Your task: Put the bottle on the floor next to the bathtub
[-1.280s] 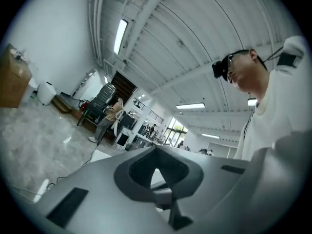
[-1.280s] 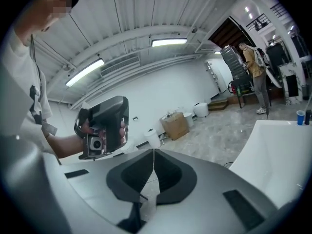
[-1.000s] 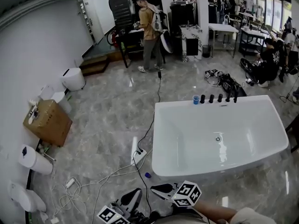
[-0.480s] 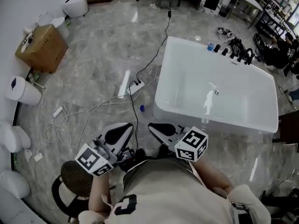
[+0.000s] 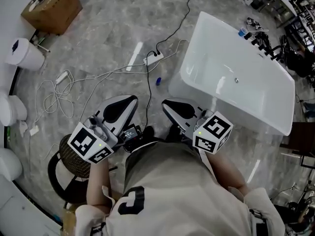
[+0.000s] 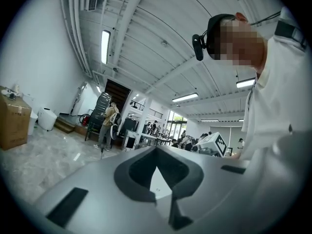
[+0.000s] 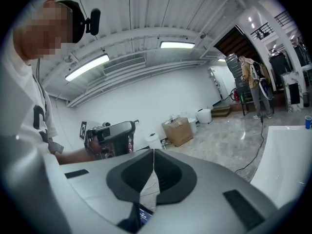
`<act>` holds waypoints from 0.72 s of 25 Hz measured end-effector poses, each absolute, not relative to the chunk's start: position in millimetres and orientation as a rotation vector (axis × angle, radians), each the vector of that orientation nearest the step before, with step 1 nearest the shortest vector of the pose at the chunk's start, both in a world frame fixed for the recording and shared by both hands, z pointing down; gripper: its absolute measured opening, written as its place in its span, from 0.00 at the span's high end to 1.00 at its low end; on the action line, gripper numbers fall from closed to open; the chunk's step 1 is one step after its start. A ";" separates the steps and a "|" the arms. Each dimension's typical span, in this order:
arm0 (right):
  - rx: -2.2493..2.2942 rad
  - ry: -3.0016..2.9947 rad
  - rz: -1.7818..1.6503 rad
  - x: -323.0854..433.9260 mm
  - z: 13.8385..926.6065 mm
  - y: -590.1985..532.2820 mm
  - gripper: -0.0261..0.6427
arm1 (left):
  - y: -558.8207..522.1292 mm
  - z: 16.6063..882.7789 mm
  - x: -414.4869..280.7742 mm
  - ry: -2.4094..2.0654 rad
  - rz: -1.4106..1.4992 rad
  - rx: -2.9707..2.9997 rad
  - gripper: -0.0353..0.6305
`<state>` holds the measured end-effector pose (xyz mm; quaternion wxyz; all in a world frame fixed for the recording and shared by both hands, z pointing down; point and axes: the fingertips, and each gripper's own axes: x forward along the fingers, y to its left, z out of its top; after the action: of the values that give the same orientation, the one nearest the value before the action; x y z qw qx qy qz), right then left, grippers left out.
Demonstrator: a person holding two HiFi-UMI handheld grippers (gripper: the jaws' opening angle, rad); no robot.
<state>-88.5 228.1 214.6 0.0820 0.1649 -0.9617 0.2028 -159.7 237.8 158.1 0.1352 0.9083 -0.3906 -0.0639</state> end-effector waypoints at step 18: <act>0.717 -2.852 0.656 -80.1 217.5 255.3 0.92 | 251.3 169.8 -128.7 -0.813 -0.149 2.722 0.87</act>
<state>-80.1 255.3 217.5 0.0641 0.2375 -0.9447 0.2171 -128.7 251.3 169.8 0.1480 0.9463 -0.2827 -0.0517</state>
